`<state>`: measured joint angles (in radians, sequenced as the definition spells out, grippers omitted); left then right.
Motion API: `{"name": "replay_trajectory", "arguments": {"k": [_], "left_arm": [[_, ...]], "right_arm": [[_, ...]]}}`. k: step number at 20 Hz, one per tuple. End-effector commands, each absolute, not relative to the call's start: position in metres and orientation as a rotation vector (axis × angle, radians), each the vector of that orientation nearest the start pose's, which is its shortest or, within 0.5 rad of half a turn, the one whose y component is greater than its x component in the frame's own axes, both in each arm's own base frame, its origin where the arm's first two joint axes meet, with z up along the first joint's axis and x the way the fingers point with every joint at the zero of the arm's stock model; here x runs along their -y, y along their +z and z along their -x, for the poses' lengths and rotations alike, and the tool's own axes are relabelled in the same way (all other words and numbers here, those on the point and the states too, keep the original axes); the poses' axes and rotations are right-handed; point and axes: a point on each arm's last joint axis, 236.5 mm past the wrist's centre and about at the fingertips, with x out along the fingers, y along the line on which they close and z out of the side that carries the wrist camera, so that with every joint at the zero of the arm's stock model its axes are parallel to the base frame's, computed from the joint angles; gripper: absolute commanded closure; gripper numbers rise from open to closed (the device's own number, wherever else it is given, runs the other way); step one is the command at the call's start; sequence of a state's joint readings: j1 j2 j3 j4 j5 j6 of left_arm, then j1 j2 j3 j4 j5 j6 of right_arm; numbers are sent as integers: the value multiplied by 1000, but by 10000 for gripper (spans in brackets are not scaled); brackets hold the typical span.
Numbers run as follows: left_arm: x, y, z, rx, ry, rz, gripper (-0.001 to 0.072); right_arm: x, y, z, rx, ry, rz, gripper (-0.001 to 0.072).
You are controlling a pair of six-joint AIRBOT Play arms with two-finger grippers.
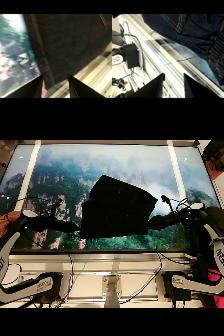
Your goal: Fold the clothes and pants, and hang the long-sleeved shirts on hangers.
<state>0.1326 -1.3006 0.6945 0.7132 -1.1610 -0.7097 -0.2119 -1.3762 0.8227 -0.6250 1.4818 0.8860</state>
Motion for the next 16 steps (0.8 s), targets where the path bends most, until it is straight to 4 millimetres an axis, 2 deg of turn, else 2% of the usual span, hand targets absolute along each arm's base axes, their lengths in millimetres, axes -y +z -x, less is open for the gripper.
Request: {"name": "replay_trajectory", "arguments": {"k": [1, 4, 5, 13, 16], "left_arm": [[131, -77, -284, -1317, -733, 331, 347], [117, -89, -277, -1374, -683, 282, 346], [113, -91, -275, -1390, -671, 269, 345], [120, -91, -269, -1411, -700, 291, 348], [134, -92, -266, -1439, -732, 396, 348]], "right_arm": [[-138, -11, -282, -1394, 886, -690, 426], [-137, -7, -288, -1379, 887, -679, 325], [-137, -5, -290, -1372, 887, -674, 313], [-134, 6, -305, -1327, 888, -639, 313], [-134, 7, -306, -1321, 890, -637, 314]]}}
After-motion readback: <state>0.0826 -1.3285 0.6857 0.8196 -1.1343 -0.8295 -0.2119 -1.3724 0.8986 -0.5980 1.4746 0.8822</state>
